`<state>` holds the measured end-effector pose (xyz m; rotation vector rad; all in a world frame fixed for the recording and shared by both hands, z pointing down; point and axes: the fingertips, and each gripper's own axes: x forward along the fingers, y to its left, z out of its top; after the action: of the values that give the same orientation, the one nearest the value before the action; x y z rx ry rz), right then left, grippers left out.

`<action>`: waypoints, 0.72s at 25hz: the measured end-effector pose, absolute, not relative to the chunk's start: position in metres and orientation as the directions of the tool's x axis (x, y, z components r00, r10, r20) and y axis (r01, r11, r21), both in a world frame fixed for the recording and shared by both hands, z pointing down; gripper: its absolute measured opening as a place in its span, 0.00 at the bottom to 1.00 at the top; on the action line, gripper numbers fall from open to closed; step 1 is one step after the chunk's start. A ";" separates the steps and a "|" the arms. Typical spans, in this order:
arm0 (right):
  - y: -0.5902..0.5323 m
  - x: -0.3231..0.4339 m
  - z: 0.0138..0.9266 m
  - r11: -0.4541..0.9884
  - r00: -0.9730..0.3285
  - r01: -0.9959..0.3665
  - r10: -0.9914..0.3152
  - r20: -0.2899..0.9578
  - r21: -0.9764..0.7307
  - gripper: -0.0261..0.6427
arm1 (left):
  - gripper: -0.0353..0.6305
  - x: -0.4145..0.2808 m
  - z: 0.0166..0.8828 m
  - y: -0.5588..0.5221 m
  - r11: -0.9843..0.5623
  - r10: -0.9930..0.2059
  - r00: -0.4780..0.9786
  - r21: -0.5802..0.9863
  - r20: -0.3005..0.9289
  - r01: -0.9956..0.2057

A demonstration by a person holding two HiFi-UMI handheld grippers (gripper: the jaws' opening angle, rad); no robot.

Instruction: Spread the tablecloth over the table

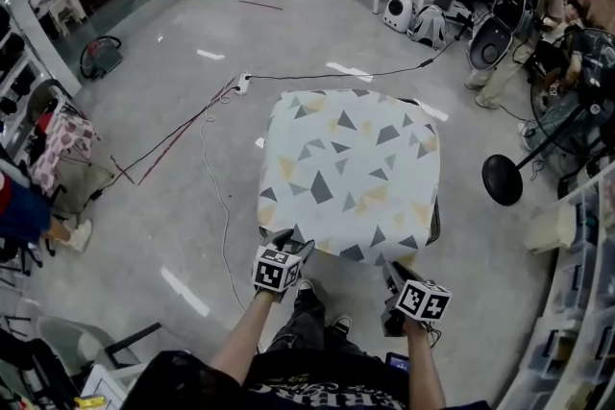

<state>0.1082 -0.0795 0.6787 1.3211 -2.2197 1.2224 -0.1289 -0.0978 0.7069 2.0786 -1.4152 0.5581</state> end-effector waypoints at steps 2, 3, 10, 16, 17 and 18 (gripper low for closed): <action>-0.075 0.106 0.661 0.278 -0.578 -0.802 -0.583 0.571 -0.528 0.19 | 0.43 -0.113 0.685 -0.092 -0.331 -0.716 0.395 0.218 0.576 -0.918; -0.073 0.106 0.651 0.305 -0.592 -0.794 -0.583 0.556 -0.526 0.18 | 0.42 -0.104 0.674 -0.088 -0.350 -0.723 0.414 0.222 0.553 -0.910; -0.050 0.107 0.576 0.432 -0.687 -0.710 -0.598 0.412 -0.557 0.16 | 0.36 -0.050 0.594 -0.053 -0.490 -0.736 0.542 0.234 0.406 -0.840; -0.036 0.117 0.530 0.478 -0.702 -0.683 -0.638 0.316 -0.552 0.14 | 0.26 -0.012 0.541 -0.015 -0.590 -0.715 0.623 0.203 0.318 -0.781; -0.034 0.117 0.524 0.487 -0.705 -0.678 -0.642 0.301 -0.550 0.13 | 0.23 -0.007 0.533 -0.010 -0.606 -0.711 0.635 0.194 0.301 -0.771; -0.031 0.117 0.518 0.496 -0.709 -0.672 -0.644 0.287 -0.550 0.13 | 0.20 -0.002 0.526 -0.004 -0.620 -0.708 0.646 0.186 0.286 -0.762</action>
<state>0.1168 -0.0308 0.5181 1.1796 -2.6792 1.0150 -0.0019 -0.0043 0.5258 2.5775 -1.1813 0.2666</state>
